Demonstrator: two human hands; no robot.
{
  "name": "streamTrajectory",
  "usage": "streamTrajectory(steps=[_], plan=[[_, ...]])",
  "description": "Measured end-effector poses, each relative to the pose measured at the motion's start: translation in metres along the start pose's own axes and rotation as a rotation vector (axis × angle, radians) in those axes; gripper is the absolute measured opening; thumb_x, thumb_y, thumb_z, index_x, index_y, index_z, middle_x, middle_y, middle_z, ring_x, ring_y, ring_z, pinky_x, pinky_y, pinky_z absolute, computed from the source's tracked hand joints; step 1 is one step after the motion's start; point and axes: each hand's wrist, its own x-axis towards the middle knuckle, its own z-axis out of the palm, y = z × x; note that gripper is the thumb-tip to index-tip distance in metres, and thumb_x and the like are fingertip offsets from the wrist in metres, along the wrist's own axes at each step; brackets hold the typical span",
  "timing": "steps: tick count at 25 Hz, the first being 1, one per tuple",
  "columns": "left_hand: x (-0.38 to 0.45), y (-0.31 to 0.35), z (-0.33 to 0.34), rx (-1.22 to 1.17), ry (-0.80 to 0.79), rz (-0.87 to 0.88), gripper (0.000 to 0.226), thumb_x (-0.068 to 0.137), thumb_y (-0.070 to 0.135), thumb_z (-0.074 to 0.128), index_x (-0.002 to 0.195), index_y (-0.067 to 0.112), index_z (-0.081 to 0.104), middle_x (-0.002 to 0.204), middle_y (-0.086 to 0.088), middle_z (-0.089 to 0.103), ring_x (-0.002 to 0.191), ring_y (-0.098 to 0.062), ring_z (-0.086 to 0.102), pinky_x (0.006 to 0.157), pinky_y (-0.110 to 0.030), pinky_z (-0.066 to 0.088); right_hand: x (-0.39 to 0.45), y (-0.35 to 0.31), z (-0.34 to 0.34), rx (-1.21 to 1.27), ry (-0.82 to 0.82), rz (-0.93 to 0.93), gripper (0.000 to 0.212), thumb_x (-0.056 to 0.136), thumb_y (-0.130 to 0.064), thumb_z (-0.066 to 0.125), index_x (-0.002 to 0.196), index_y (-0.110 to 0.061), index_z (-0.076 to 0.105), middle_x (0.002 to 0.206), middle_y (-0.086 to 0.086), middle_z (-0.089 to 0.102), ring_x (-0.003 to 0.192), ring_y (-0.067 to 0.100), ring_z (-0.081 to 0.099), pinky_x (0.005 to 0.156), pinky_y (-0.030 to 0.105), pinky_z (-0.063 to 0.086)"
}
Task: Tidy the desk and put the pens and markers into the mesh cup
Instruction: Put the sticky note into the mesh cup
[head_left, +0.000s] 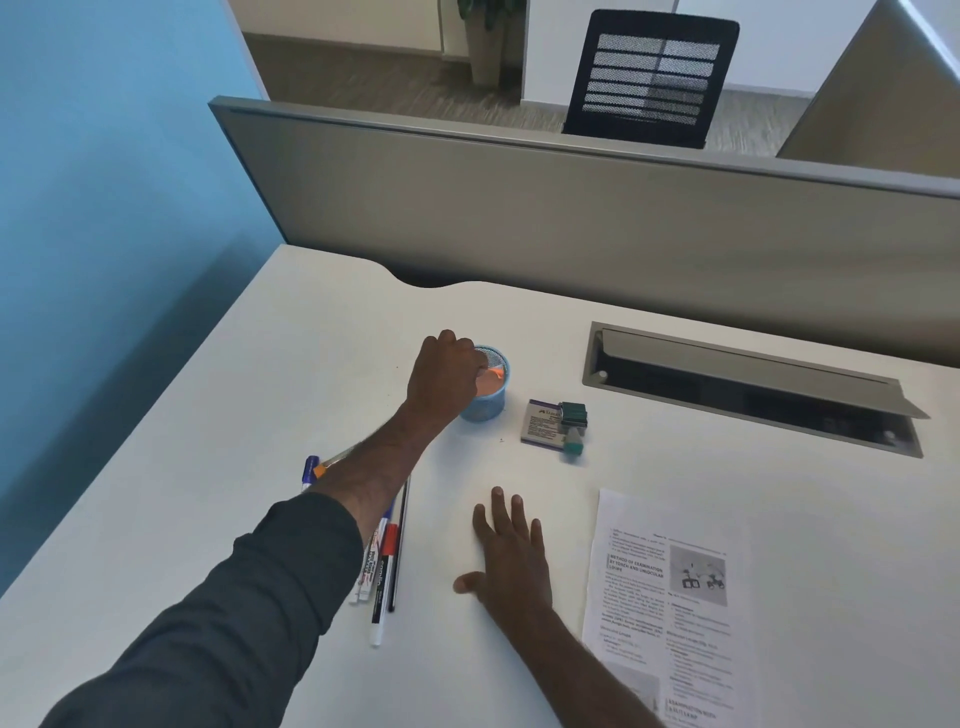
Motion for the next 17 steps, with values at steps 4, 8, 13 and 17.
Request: streamTrajectory(steps=[4, 8, 13, 17], plan=[[0.001, 0.0, 0.007, 0.001, 0.02, -0.001, 0.02, 0.092, 0.022, 0.055, 0.097, 0.021, 0.074, 0.091, -0.001, 0.071, 0.09, -0.026, 0.055, 0.07, -0.036, 0.034, 0.0, 0.0, 0.0, 0.003, -0.004, 0.002, 0.095, 0.088, -0.052, 0.064, 0.158, -0.023, 0.006, 0.163, 0.005, -0.019, 0.15, 0.031, -0.018, 0.123, 0.05, -0.002], [0.001, -0.001, 0.011, -0.004, 0.024, -0.015, 0.02, 0.091, 0.021, 0.055, 0.094, 0.021, 0.075, 0.089, -0.001, 0.073, 0.088, -0.026, 0.054, 0.069, -0.035, 0.03, 0.0, 0.0, 0.0, 0.0, -0.007, 0.003, 0.095, 0.088, -0.052, 0.063, 0.158, -0.023, 0.005, 0.163, 0.005, -0.02, 0.149, 0.031, -0.019, 0.122, 0.05, -0.002], [0.001, -0.001, 0.014, 0.008, -0.012, -0.046, 0.02, 0.091, 0.021, 0.055, 0.097, 0.023, 0.074, 0.092, 0.001, 0.073, 0.093, -0.025, 0.053, 0.076, -0.036, 0.037, 0.001, 0.0, 0.001, -0.006, -0.015, 0.003, 0.095, 0.088, -0.053, 0.063, 0.158, -0.023, 0.005, 0.163, 0.006, -0.019, 0.149, 0.032, -0.019, 0.122, 0.05, -0.002], [-0.002, -0.002, 0.008, -0.034, -0.016, -0.063, 0.025, 0.094, 0.026, 0.056, 0.114, 0.025, 0.071, 0.105, 0.0, 0.073, 0.101, -0.025, 0.054, 0.083, -0.039, 0.04, 0.001, 0.0, 0.002, -0.01, -0.015, 0.004, 0.095, 0.088, -0.054, 0.063, 0.158, -0.023, 0.006, 0.163, 0.006, -0.019, 0.15, 0.031, -0.018, 0.122, 0.05, -0.001]])
